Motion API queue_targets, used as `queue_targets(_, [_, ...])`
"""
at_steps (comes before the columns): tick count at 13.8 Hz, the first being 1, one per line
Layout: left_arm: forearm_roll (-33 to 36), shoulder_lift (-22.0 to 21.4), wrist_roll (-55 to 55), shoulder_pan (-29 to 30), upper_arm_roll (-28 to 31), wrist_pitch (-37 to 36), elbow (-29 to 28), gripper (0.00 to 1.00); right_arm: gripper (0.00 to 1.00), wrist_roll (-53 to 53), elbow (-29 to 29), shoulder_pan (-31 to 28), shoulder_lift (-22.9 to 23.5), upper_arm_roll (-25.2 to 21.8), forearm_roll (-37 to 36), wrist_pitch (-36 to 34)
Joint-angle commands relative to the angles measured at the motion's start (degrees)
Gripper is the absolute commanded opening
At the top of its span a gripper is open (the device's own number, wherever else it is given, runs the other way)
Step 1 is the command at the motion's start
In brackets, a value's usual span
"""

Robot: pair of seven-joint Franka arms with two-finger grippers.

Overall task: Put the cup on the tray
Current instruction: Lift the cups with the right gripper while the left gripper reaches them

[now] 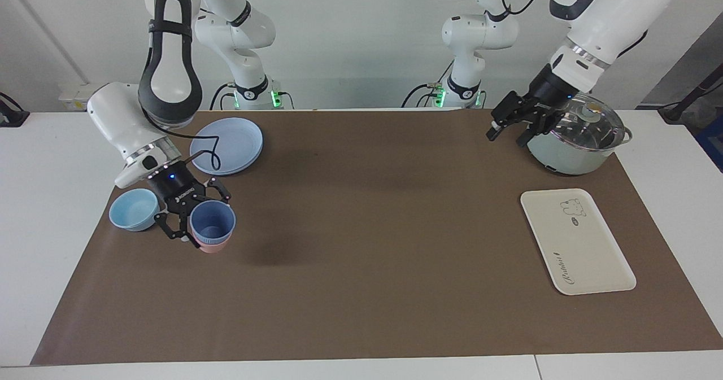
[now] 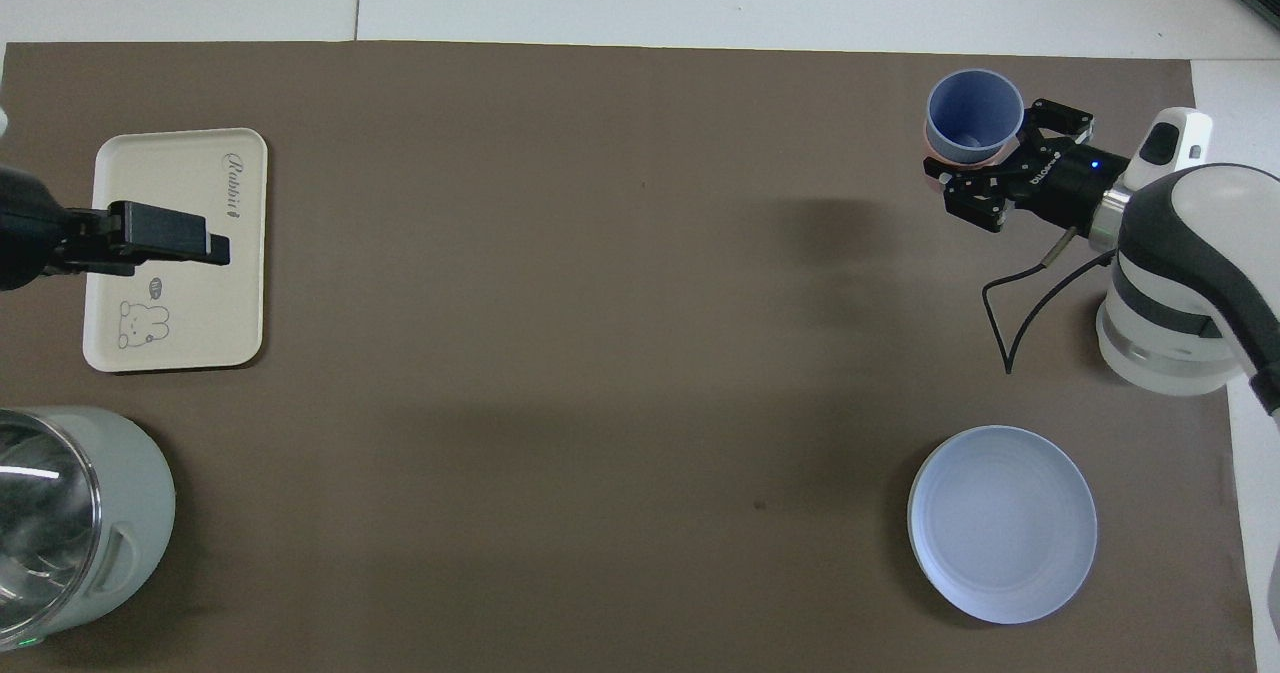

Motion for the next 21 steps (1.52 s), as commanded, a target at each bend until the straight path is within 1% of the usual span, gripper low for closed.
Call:
queue_targets(1, [-9.3, 3.2, -1.3, -5.6, 0.8, 8.8, -1.0, 0.87, 0.0, 12.0, 0.0, 0.3, -5.0, 1.0, -13.1, -5.2])
queue_targets(2, [-11.6, 5.2, -1.2, -8.1, 0.8, 12.2, -0.5, 0.87, 0.0, 14.8, 0.6, 2.5, -5.2, 0.8, -15.8, -6.6])
queue_targets(4, [-15.5, 9.7, -1.3, -12.7, 0.7, 19.6, 2.2, 0.8, 0.0, 21.4, 0.9, 5.5, -5.8, 0.9, -21.7, -7.0])
queue_targets(6, [-18.6, 13.2, -1.5, -14.8, 0.7, 22.0, 6.2, 0.69, 0.0, 28.8, 2.0, 9.2, -5.9, 1.0, -27.8, -7.7])
queue_targets(8, [-19.1, 15.9, -3.4, -17.0, 0.2, 26.7, 8.8, 0.65, 0.0, 35.9, 2.7, 12.9, -5.9, 1.0, -33.6, -8.5])
queue_targets(10, [-19.0, 18.3, -4.5, -18.8, -0.8, 30.6, 11.3, 0.62, 0.0, 41.0, 3.4, 16.0, -5.9, 1.0, -37.5, -10.5])
queue_targets(12, [-18.5, 19.7, -4.9, -20.7, -0.9, 30.9, 11.8, 0.61, 0.0, 43.6, 4.2, 17.9, -5.9, 1.0, -40.7, -12.5])
queue_targets(13, [-18.4, 19.7, -4.9, -21.3, -0.9, 31.1, 11.7, 0.61, 0.0, 44.0, 4.4, 18.6, -5.9, 1.0, -41.3, -13.2])
queue_targets(18, [-17.8, 19.6, -4.6, -23.6, -0.9, 29.1, 10.2, 0.62, 0.0, 44.0, 4.4, 18.9, -6.1, 1.0, -41.7, -13.5])
queue_targets(19, [-16.8, 19.4, -4.5, -23.7, -0.9, 28.0, 9.5, 0.62, 0.0, 44.0, 4.4, 18.9, -6.2, 1.1, -41.7, -13.5])
queue_targets(20, [-15.9, 19.2, -4.5, -23.8, -0.9, 26.4, 9.4, 0.61, 0.0, 44.0, 4.4, 18.9, -6.2, 1.0, -41.7, -13.5])
queue_targets(21, [-15.8, 19.0, -4.6, -24.7, -0.8, 25.5, 8.9, 0.56, 0.0, 44.0, 4.4, 18.9, -6.2, 1.0, -41.7, -13.5])
